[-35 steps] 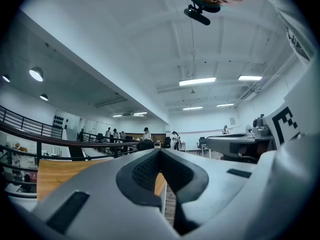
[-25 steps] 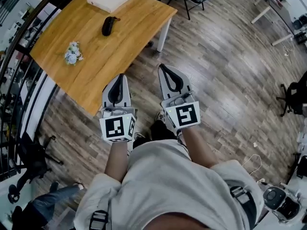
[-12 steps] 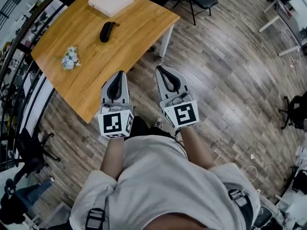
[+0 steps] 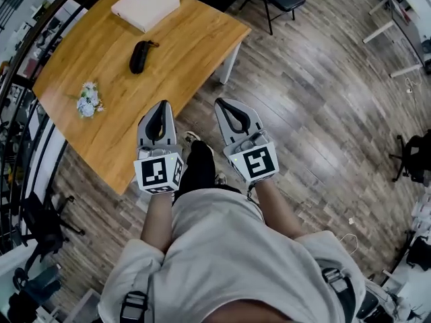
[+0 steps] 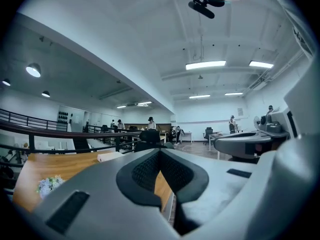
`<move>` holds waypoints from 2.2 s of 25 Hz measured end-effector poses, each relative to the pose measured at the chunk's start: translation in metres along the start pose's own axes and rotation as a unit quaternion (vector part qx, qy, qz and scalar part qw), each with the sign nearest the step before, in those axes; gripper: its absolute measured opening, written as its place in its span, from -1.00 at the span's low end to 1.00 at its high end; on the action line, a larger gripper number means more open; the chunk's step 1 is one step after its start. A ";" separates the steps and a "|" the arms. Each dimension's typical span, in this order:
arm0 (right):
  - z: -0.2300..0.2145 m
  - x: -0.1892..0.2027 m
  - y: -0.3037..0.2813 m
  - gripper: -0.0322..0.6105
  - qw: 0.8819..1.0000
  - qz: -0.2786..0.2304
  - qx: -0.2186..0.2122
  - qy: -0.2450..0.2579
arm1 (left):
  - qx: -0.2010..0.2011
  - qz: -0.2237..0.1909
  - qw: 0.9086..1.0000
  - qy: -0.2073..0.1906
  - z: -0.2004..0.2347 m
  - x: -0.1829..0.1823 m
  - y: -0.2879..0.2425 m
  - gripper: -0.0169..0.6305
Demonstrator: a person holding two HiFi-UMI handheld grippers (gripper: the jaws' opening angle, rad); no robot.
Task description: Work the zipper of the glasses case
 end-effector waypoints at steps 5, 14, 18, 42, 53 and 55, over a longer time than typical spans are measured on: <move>-0.040 0.015 -0.060 -0.82 1.000 0.008 -0.022 0.006 | -0.010 0.013 1.000 0.011 0.034 0.018 -0.064 -0.88; -0.090 0.037 -0.186 -0.82 0.996 0.040 -0.078 0.010 | -0.006 0.064 0.998 0.017 0.105 0.044 -0.157 -0.88; -0.095 0.048 -0.231 -0.82 0.990 0.046 -0.128 0.045 | -0.029 0.076 0.996 0.027 0.131 0.057 -0.175 -0.88; -0.114 0.149 -0.433 -0.82 0.820 0.098 -0.554 0.105 | -0.410 0.145 0.897 0.086 0.160 0.138 -0.223 -0.88; -0.087 0.179 -0.456 -0.81 0.737 0.111 -0.643 0.174 | -0.506 0.141 0.843 0.118 0.149 0.174 -0.217 -0.88; -0.078 0.187 -0.456 -0.81 0.720 0.112 -0.657 0.195 | -0.518 0.142 0.834 0.125 0.147 0.180 -0.212 -0.88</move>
Point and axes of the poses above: the fingertips, and each gripper's own axes: y backward along the fingers, z to its left, x out of its underside, the point moved 7 cm from there along y, backward along the fingers, and after that the axes turned 8 degrees about -z, right-handed, at the moved point
